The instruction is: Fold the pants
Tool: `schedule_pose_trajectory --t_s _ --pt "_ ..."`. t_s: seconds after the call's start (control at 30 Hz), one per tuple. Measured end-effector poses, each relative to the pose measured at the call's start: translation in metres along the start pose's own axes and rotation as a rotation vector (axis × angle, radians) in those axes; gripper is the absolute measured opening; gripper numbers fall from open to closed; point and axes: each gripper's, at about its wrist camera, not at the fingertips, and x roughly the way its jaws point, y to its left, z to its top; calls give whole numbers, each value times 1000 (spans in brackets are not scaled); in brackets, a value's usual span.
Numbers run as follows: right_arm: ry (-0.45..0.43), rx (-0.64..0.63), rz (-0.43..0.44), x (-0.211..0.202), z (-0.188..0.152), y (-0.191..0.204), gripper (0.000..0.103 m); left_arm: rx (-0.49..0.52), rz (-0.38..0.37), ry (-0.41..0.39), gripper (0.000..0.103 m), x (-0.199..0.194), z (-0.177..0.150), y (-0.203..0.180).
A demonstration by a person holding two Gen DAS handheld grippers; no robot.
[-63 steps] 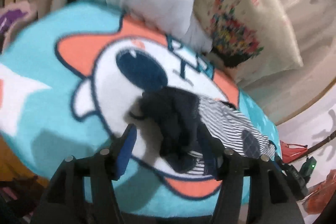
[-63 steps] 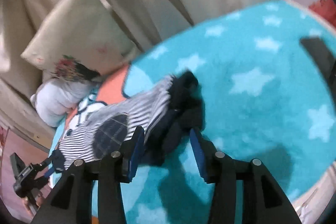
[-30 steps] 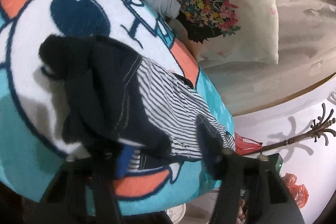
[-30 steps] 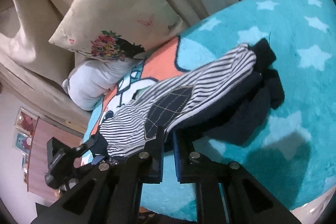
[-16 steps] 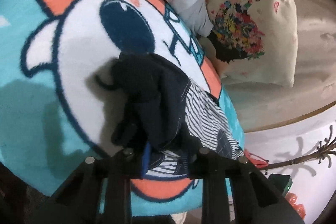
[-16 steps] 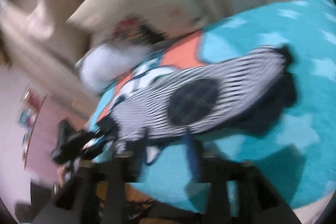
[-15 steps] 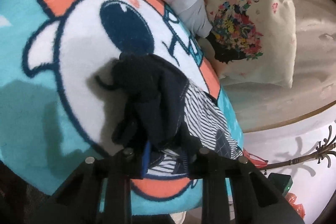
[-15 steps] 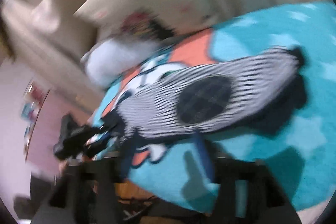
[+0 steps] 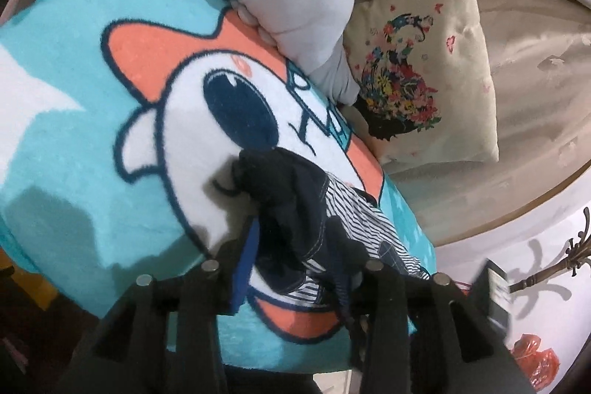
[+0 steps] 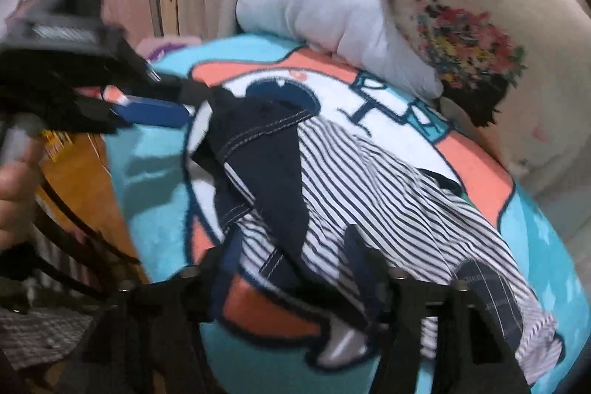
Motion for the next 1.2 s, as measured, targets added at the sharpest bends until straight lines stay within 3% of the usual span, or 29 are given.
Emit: schedule_pose_trajectory --t_s 0.03,0.07,0.2,0.4,0.57,0.67,0.73,0.77,0.8,0.83,0.87,0.93,1.03,1.17,1.2 --pt "22 34 0 7 1 -5 8 2 -8 -3 42 -1 0 1" --pt "16 67 13 7 1 -11 8 7 -20 -1 44 -2 0 0" --pt "-47 202 63 -7 4 -37 8 10 -97 35 72 8 0 -3" --pt "-98 242 63 -27 13 -52 8 -25 -247 165 77 42 -3 -13" --pt "-118 240 101 -33 13 -49 8 -34 -294 184 77 59 -9 -22" --pt "-122 235 120 -32 8 -44 8 -64 -258 164 77 76 -3 -20" --pt "-116 232 117 -32 2 -42 9 -43 -226 169 59 83 -2 -25" --pt "-116 241 110 -34 -2 -43 10 -31 -194 188 29 90 -3 -28" --pt "-120 261 104 -37 -5 -46 12 -27 -192 210 6 94 -3 -28" --pt "-126 298 99 -41 -11 -52 22 -28 -193 228 5 97 -4 -29" --pt "-136 354 109 -48 -20 -61 39 -23 -180 223 6 97 -4 -30" --pt "-160 479 201 -62 -39 -82 57 -13 -164 204 5 94 -4 -30" --pt "-196 662 440 -68 -67 -104 63 -14 -167 176 5 87 0 -30" --pt "-187 852 727 -43 -88 -114 65 -15 -168 156 5 80 4 -35" --pt "-184 875 751 -38 -90 -114 65 -14 -166 154 5 80 5 -36"
